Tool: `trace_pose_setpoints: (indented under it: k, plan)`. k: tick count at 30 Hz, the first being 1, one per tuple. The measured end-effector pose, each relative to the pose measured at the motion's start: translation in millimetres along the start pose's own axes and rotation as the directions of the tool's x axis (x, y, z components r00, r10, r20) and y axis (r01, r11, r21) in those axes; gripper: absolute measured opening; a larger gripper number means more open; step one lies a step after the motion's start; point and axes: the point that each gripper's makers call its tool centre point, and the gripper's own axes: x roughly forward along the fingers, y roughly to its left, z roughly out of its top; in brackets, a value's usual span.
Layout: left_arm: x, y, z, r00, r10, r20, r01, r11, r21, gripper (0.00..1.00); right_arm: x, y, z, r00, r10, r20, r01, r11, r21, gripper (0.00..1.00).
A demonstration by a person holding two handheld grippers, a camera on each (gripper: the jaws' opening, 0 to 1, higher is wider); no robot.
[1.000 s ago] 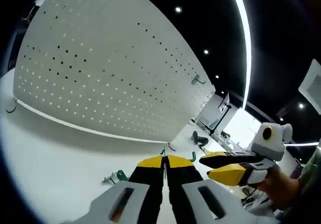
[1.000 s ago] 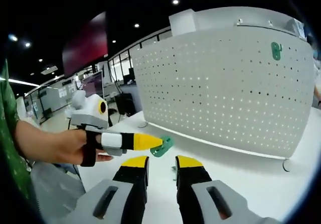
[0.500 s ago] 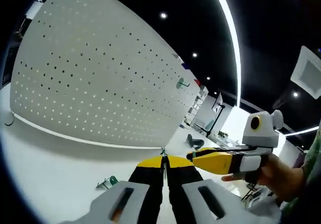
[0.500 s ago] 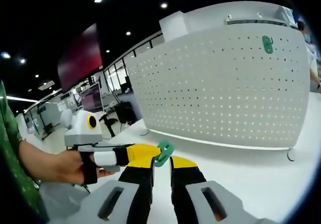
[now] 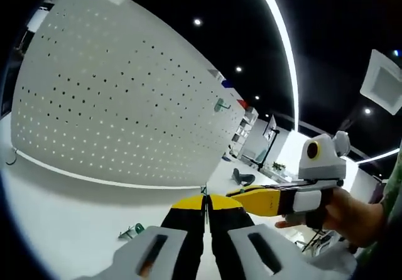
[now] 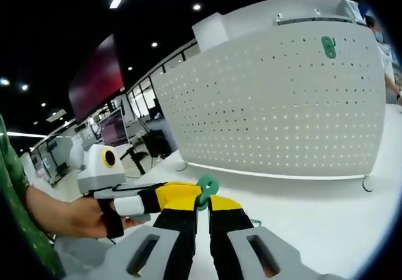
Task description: Insert the hook assembly into the mounting plate slot until the hook locks in place.
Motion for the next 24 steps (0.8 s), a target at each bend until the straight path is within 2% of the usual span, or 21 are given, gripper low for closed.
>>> trace_pose_setpoints:
  k: [6, 12, 15, 18, 24]
  plan:
    - [-0.4, -0.5, 0.4, 1.0, -0.002, 0.001, 0.002, 1.0, 0.006, 0.02, 0.4, -1.2, 1.7, 1.0, 0.0, 0.005, -0.001, 1.0, 0.024, 0.02]
    - [-0.2, -1.0, 0.5, 1.0, -0.005, -0.004, 0.005, 1.0, 0.018, 0.02, 0.1, -1.3, 2.7, 1.0, -0.006, 0.009, 0.006, 1.0, -0.011, 0.01]
    - [0.3, -2.3, -4.6, 0.999, -0.01, -0.047, 0.012, 0.999, 0.047, 0.03, -0.7, -3.0, 4.1, 0.999, -0.032, 0.013, 0.033, 0.995, -0.093, 0.01]
    - [0.5, -4.4, -7.3, 0.998, -0.014, -0.063, 0.019, 0.997, 0.081, 0.04, -1.5, -3.0, 4.7, 0.999, -0.029, 0.02, 0.031, 0.996, -0.082, 0.01]
    - [1.7, -11.1, -17.2, 0.992, -0.031, -0.119, 0.038, 0.997, 0.061, 0.08, -2.5, -4.6, 8.1, 0.999, -0.035, 0.035, 0.038, 0.996, -0.084, 0.01]
